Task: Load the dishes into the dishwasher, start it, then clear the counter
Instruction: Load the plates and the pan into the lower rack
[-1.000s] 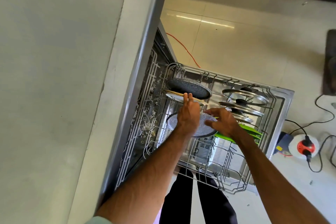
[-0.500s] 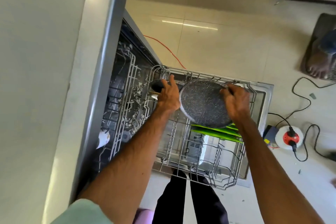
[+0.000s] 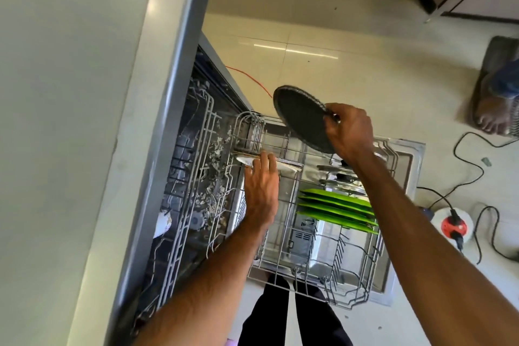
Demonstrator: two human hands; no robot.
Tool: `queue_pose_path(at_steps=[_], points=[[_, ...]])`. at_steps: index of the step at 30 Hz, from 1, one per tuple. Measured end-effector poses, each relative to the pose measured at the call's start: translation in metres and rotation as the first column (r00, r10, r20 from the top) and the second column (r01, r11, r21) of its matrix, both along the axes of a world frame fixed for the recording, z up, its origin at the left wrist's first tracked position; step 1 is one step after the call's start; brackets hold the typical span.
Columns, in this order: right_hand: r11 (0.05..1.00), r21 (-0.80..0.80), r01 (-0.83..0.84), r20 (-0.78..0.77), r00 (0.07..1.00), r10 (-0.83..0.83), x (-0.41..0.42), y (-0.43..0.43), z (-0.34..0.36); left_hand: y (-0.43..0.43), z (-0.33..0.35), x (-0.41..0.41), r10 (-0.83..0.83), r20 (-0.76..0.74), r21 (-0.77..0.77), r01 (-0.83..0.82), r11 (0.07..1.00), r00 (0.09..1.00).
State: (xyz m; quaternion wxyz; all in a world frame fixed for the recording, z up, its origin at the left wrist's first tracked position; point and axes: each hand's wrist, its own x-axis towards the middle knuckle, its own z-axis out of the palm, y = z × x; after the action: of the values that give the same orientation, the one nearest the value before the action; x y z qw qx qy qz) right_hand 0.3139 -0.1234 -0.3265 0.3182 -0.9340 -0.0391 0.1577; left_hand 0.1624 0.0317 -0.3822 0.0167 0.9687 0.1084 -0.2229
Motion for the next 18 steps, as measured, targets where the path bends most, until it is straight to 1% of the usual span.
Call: queue_pose_path(at_steps=[3,6,9,13,18], points=[[0.99,-0.065,-0.129,0.0,0.992,0.129,0.011,0.022,-0.005,0.002,0.0,-0.004,0.003,0.017,-0.032,-0.002,0.999,1.0],[0.952,-0.131,-0.276,-0.026,0.961,0.275,0.018,0.048,-0.012,0.004,0.001,-0.003,0.015,0.004,-0.057,-0.015,0.998,1.0],[0.909,-0.165,-0.382,-0.057,0.924,0.378,0.018,0.067,-0.023,0.005,0.002,-0.004,0.046,-0.013,-0.106,-0.047,0.993,0.999],[0.876,-0.212,-0.434,-0.064,0.9,0.43,0.013,0.081,-0.037,0.005,0.002,-0.009,0.09,-0.033,-0.177,-0.095,0.98,0.995],[0.857,-0.197,-0.476,-0.053,0.878,0.476,0.013,0.091,-0.039,0.002,0.003,-0.007,0.105,-0.023,-0.183,-0.107,0.977,0.994]])
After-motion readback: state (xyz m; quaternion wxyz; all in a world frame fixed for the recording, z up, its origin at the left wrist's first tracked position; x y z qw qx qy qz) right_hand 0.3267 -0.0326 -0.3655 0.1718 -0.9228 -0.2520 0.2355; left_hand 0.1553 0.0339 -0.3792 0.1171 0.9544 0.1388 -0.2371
